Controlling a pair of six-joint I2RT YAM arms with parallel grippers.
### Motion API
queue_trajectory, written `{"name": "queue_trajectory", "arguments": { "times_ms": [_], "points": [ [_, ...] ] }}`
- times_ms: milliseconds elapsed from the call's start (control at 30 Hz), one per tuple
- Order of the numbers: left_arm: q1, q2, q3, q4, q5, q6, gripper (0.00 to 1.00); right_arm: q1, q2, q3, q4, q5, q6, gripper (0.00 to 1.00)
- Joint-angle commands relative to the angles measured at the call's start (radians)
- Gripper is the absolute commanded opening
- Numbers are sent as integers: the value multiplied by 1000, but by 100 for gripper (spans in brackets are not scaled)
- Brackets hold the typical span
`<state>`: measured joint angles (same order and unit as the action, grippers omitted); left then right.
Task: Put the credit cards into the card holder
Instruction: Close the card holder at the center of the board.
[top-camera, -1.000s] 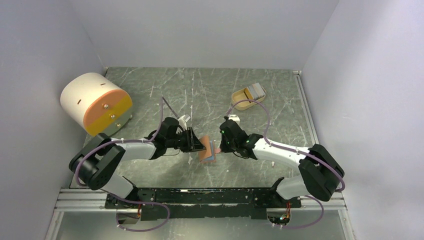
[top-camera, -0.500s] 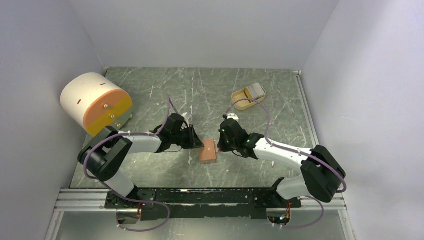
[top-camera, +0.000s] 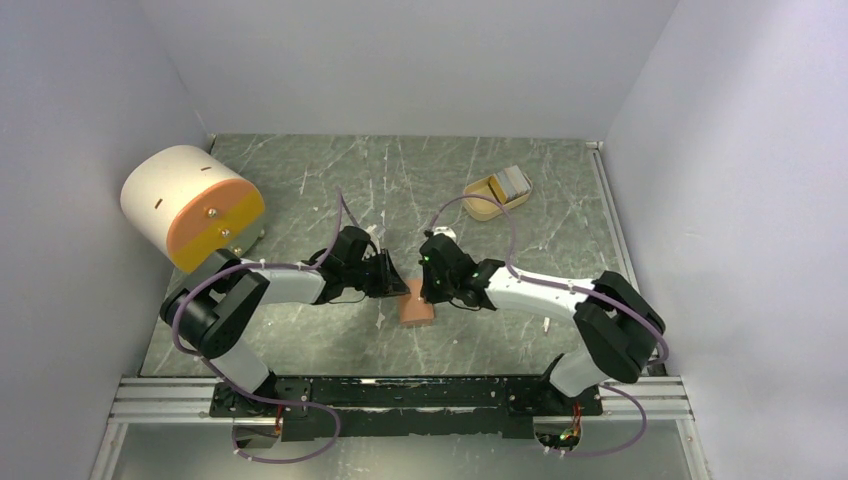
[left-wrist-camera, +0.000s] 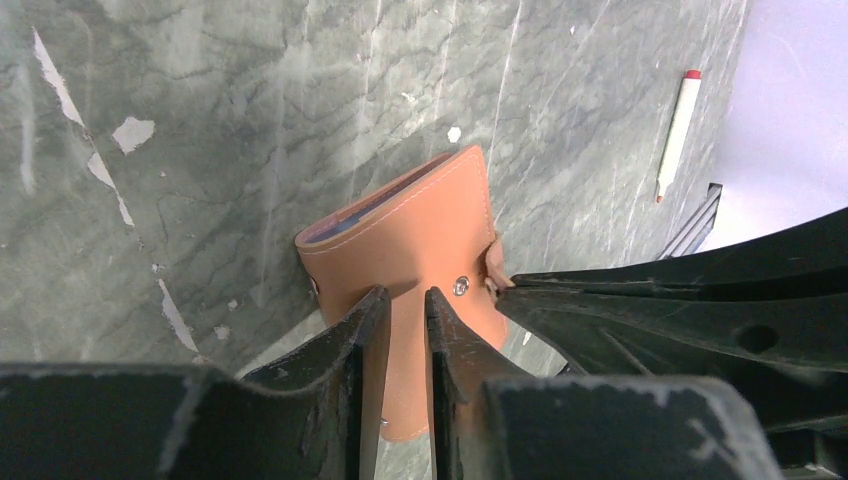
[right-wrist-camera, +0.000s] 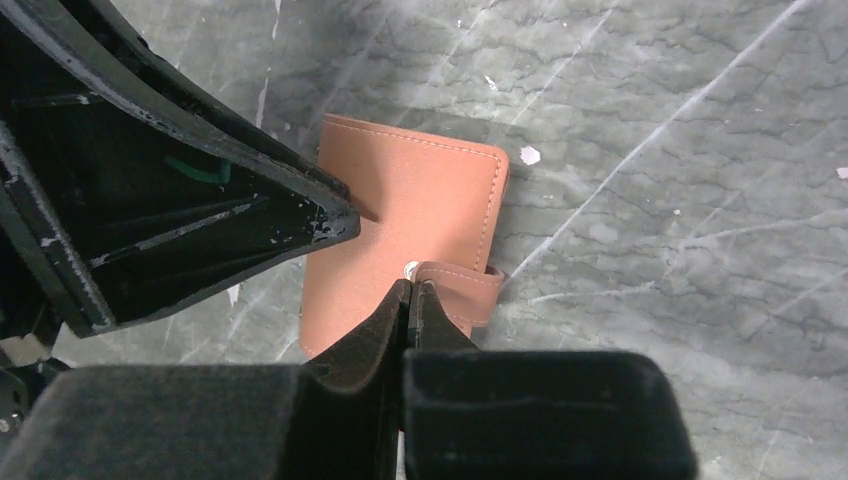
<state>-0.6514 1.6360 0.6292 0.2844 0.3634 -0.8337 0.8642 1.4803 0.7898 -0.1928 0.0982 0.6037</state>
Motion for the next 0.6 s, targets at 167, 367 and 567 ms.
{"name": "queue_trajectory", "arguments": {
  "times_ms": [167, 367, 567],
  "points": [
    [3, 10, -25, 1, -12, 11, 26, 37, 74, 66, -60, 42, -16, 0],
    [2, 12, -23, 2, -12, 10, 26, 45, 76, 63, -53, 36, -17, 0],
    [3, 17, -25, 4, -5, 7, 26, 48, 100, 68, -48, 40, -19, 0]
  ]
}}
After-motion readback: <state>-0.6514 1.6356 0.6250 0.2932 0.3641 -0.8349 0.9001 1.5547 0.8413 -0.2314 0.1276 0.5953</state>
